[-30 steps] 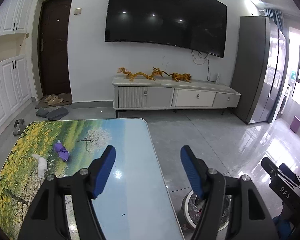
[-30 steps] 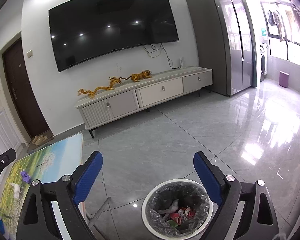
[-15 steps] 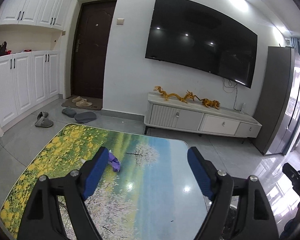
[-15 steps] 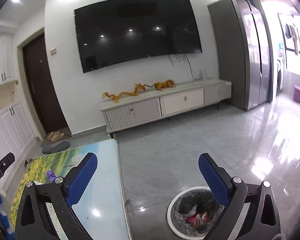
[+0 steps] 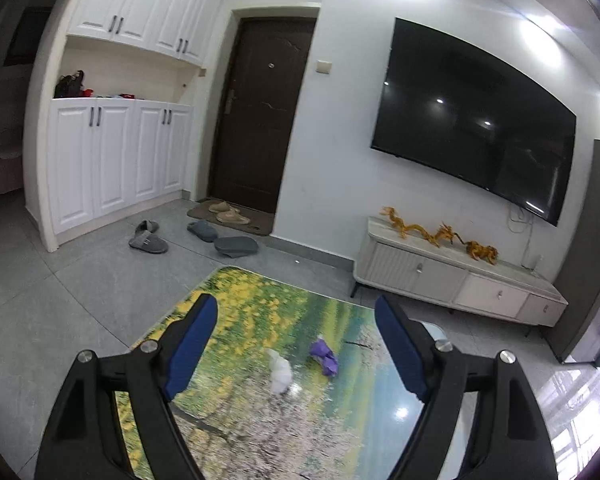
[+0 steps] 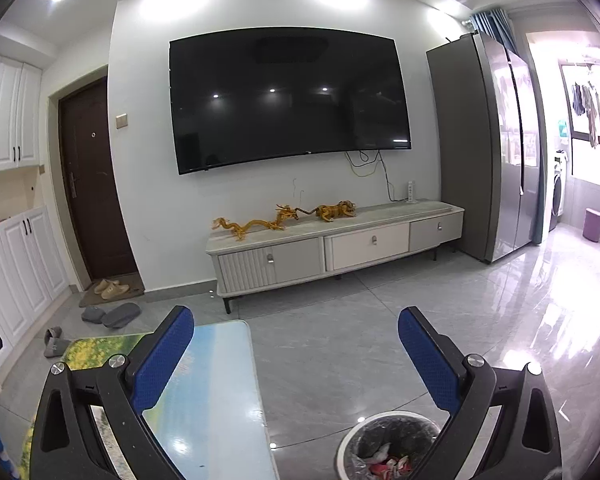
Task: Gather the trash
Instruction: 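Move both open tools back to the table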
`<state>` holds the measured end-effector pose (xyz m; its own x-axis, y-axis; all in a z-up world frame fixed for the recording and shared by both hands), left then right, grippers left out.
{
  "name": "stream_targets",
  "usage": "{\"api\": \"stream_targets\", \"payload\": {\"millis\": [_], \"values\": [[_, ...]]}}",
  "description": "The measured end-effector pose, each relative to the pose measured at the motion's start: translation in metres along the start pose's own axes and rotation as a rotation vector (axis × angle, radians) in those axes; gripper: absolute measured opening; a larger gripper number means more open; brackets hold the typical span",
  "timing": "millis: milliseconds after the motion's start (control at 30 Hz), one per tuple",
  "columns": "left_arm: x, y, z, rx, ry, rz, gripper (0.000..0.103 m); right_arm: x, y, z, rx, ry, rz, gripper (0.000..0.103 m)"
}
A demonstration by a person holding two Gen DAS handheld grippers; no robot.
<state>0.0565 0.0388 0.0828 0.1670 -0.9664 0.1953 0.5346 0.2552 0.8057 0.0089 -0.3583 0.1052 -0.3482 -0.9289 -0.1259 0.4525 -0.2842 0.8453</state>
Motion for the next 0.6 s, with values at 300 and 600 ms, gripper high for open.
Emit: {"api": "stream_targets", "payload": {"millis": [300, 600], "values": [[-0.047, -0.003, -0.011, 0.013, 0.112, -0.017, 0.08, -0.051, -0.001, -0.014, -0.033, 0.046, 0.099, 0.103], [-0.124, -0.005, -0.04, -0.051, 0.231, 0.063, 0.08, -0.062, -0.004, -0.039, -0.029, 0.065, 0.094, 0.103]]}}
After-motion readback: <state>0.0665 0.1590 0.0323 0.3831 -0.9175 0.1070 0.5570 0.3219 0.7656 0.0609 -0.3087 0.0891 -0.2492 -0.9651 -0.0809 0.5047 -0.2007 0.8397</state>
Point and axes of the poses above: each gripper's, at about its wrist camera, not at the fingertips, and z roughly against the way its jaws point, x to its right, y to its top, the point moved 8 cm from there along -z, roughly the way its jaws point, and after that the axes turned 13 degrees about -x, right-handed, at the moved point
